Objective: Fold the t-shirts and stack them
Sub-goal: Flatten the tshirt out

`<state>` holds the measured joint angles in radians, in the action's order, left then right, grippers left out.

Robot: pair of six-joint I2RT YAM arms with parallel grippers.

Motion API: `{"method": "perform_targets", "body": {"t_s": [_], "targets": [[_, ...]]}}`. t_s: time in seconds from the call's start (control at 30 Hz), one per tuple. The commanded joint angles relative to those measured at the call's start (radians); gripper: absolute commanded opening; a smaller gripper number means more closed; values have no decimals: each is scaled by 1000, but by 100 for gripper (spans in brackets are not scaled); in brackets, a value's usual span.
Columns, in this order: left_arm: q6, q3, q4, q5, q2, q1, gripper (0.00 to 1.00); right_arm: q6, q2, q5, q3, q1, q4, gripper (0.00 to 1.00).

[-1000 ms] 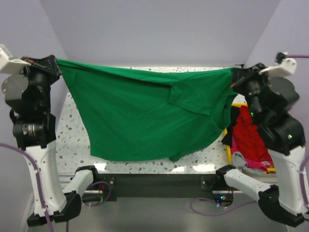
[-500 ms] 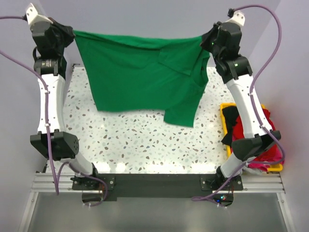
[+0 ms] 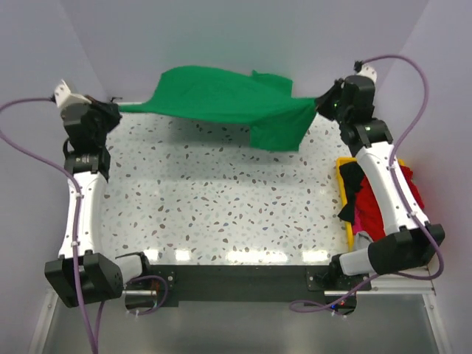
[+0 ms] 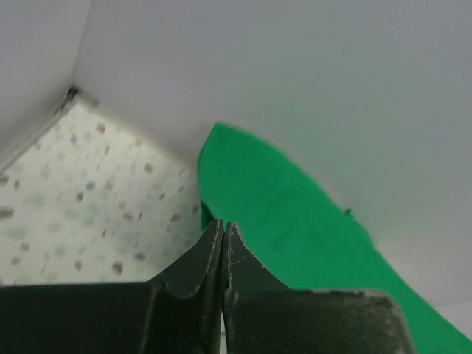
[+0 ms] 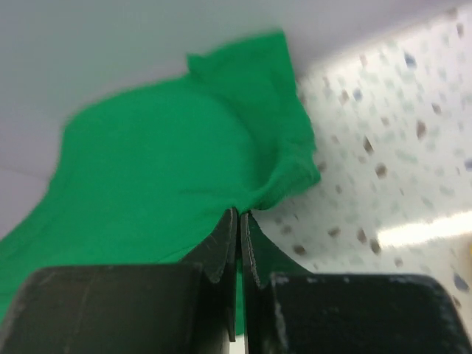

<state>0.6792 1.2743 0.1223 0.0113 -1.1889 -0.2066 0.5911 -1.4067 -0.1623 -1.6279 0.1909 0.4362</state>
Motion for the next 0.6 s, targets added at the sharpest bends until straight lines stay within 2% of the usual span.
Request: {"method": "perform_targets", "body": {"t_s": [0.0,0.1,0.2,0.3,0.33,0.47,0.57], "targets": [[31,-229,-29,-8,-3,-5,0,18,-41,76,192,-37,21,0],[46,-387,-44,-8,-29,-5,0,7,-150,102,276,-45,12,1],[51,-483,-67,-1,-111,-5,0,-10,-306,130,283,-45,27,14],[49,-501,-41,12,-205,-5,0,-25,-415,136,278,-45,65,36],[59,-503,-24,13,-221,-5,0,-21,-423,136,289,-47,64,50],[82,-538,-13,13,-230,-5,0,1,-341,96,454,-44,4,71],[95,-566,-6,-4,-192,-7,0,19,-214,95,585,-44,-28,72]]}}
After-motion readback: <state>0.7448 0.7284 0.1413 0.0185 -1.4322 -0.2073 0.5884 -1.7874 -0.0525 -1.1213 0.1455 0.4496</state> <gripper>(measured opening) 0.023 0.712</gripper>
